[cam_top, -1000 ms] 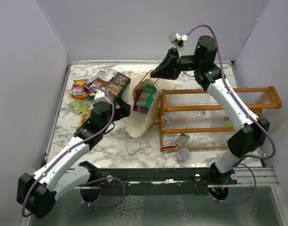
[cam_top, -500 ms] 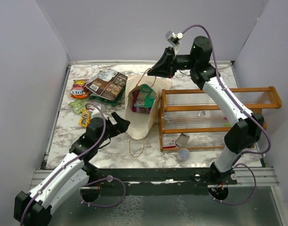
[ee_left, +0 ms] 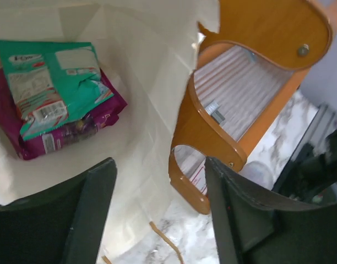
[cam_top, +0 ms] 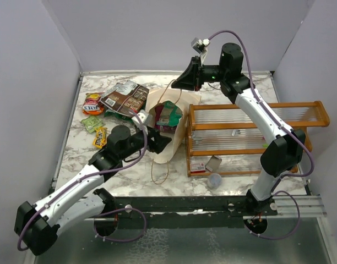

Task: Take the snacks out of the paper bag
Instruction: Adjust the paper bag at the center of the board, then take out the snack from the paper bag.

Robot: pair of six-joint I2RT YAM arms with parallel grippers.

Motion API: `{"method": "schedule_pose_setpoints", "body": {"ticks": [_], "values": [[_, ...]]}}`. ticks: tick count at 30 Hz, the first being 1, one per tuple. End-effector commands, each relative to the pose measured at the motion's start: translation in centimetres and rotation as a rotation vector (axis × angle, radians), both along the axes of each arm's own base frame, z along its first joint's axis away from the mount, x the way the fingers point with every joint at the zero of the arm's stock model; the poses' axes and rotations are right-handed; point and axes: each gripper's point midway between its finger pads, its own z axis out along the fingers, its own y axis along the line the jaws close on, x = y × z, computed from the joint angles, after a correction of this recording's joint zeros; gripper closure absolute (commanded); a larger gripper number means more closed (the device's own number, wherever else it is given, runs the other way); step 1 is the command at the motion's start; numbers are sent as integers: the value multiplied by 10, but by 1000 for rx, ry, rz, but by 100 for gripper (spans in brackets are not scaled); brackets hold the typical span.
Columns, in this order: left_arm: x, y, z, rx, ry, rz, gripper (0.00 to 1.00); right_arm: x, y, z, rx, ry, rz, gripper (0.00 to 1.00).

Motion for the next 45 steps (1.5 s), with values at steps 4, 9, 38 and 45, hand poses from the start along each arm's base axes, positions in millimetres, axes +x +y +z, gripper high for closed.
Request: {"method": "schedule_pose_setpoints", "body": {"ticks": [4,9,38,45], "values": [[32,-22,-20,332,-235,-61,48,-9,-3,5,26,8,6,99],[54,-21,-27,333,-203,60,71,-11,-4,9,36,-5,-1,99],[74,-35,-64,330,-386,189,81,-18,-4,37,159,58,-21,99],[79,-50,-83,301,-299,174,83,-19,-3,38,160,60,-25,99]]}}
